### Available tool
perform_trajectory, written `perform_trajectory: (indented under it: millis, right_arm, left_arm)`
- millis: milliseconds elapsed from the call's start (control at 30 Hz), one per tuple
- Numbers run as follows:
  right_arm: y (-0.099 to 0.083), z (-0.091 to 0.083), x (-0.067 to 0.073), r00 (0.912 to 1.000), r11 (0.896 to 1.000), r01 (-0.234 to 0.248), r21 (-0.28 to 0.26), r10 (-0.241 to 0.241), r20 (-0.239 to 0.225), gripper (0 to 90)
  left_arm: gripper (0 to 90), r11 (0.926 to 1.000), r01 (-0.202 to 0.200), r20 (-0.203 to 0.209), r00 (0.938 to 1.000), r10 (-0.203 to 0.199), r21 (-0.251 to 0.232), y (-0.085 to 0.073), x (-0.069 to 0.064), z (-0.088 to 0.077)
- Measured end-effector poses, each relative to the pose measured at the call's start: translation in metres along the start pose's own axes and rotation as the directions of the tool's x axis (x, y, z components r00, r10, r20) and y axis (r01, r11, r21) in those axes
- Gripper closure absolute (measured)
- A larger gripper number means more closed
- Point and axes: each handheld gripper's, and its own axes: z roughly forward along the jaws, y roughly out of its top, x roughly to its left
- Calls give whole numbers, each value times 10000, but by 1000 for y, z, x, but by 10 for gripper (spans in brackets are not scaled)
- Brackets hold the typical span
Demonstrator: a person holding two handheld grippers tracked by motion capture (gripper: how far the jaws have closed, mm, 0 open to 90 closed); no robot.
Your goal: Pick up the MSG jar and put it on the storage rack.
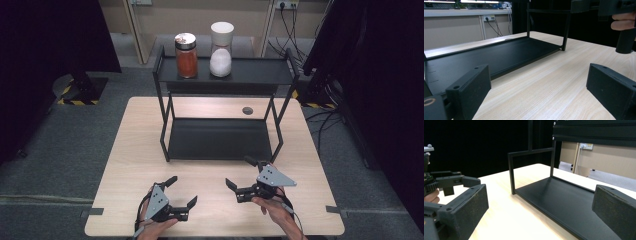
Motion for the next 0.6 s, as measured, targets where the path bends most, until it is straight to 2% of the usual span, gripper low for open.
perform_trajectory:
  millis: [600]
  right_arm:
    - [-21, -5, 1, 9999, 9999, -135, 107, 135, 17, 7]
  left_arm:
    - [51, 10000, 90, -90, 9999, -89, 19, -1, 1, 0]
